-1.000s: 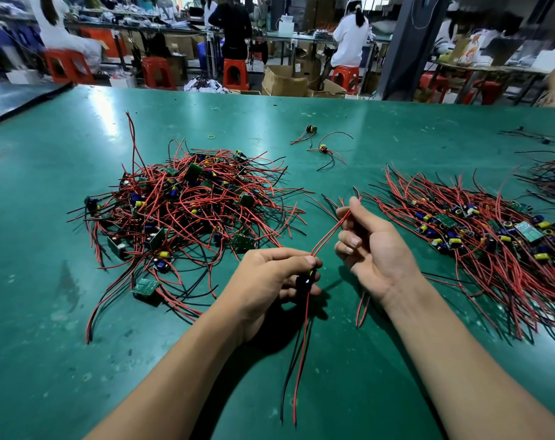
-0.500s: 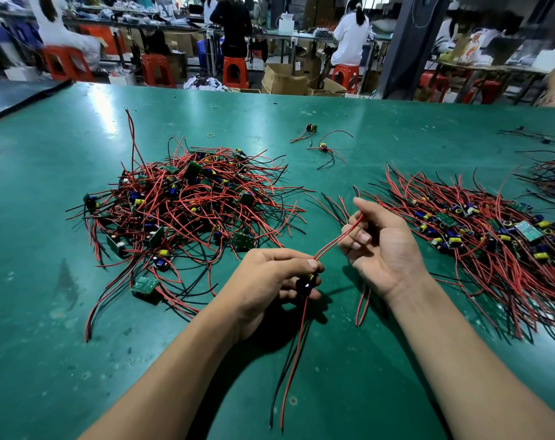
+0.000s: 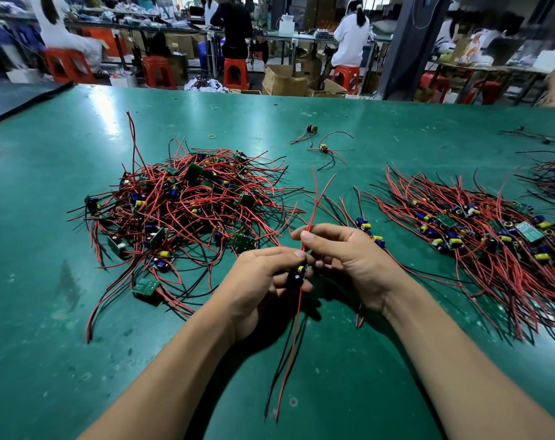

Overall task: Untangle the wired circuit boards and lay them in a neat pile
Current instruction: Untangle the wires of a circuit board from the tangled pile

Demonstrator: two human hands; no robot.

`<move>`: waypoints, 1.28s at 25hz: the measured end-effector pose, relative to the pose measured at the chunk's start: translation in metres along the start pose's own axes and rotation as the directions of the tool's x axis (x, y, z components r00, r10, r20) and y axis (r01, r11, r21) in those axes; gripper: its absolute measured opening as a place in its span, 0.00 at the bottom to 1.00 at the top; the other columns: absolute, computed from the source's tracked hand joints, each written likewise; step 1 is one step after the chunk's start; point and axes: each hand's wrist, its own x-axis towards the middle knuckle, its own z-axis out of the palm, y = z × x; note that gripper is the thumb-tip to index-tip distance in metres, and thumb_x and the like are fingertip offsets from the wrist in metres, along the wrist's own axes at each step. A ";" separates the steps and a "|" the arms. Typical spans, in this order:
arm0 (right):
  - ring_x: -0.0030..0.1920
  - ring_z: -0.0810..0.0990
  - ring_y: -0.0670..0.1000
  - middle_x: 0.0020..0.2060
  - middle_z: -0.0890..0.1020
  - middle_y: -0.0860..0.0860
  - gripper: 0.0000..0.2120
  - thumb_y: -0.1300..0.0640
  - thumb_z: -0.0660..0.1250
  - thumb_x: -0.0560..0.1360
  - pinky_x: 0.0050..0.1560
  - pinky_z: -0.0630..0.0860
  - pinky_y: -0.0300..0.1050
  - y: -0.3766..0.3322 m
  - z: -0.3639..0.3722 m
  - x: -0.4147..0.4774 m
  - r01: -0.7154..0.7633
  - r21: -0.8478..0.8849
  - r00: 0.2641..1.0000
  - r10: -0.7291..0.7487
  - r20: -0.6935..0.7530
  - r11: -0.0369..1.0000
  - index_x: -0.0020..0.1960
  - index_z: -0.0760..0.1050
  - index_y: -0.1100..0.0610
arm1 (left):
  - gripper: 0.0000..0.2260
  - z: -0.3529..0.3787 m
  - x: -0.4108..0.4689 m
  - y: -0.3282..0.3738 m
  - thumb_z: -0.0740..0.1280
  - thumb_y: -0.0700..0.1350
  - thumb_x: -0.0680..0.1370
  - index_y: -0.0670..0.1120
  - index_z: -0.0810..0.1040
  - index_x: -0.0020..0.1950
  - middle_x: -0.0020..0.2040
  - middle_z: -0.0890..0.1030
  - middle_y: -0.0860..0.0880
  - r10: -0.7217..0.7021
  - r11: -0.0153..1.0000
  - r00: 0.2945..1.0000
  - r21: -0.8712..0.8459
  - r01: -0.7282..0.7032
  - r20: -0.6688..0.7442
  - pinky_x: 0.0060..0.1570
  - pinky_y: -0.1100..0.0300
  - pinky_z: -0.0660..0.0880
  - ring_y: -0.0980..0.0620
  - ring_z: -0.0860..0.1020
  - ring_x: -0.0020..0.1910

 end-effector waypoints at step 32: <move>0.19 0.60 0.44 0.26 0.67 0.49 0.10 0.56 0.67 0.71 0.20 0.60 0.35 -0.018 -0.007 0.007 0.065 0.490 0.983 0.028 -0.180 0.869 0.33 0.70 0.56 | 0.08 0.002 -0.006 0.000 0.68 0.36 0.75 0.41 0.84 0.37 0.32 0.80 0.41 0.022 0.950 0.984 0.302 -0.077 0.179 0.36 0.56 0.66 0.49 0.78 0.27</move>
